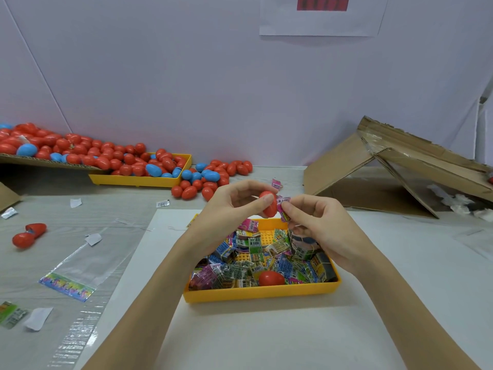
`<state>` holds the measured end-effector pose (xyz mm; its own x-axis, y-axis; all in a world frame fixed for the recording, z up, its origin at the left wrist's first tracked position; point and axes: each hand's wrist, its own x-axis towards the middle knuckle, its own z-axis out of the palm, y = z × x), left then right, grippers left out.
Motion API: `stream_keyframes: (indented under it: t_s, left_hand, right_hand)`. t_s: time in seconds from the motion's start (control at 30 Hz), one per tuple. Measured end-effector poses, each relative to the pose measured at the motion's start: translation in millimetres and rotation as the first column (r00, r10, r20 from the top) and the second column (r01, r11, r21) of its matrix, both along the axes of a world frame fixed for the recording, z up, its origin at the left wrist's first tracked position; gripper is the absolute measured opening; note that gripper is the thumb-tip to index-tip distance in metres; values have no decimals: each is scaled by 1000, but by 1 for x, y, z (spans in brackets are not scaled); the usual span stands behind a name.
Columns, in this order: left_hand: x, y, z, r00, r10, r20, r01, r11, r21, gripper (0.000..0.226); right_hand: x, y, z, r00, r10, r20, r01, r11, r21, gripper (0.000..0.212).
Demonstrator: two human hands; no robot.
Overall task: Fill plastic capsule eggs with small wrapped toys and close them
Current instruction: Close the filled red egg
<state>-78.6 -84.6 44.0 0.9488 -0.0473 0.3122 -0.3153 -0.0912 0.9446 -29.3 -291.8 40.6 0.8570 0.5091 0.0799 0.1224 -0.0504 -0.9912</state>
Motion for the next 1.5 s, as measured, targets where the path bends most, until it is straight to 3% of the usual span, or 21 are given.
stream_keyframes:
  t_s: [0.7,0.93,1.5]
  left_hand:
    - [3,-5,-5,1000,-13,24,15,995,-103,29]
    - [7,-14,-10,1000,-19,-12,16,975,-221,13]
    - [12,-20,-15,999,39,20,-30,943,-331,22]
  right_hand:
    - [-6,2,6,1000,5,-8,-5,1000,14,28]
    - [-8,3,6,999,-24,-27,26,997,68,28]
    - [-15,10,8,965,36,-260,35,964,262,25]
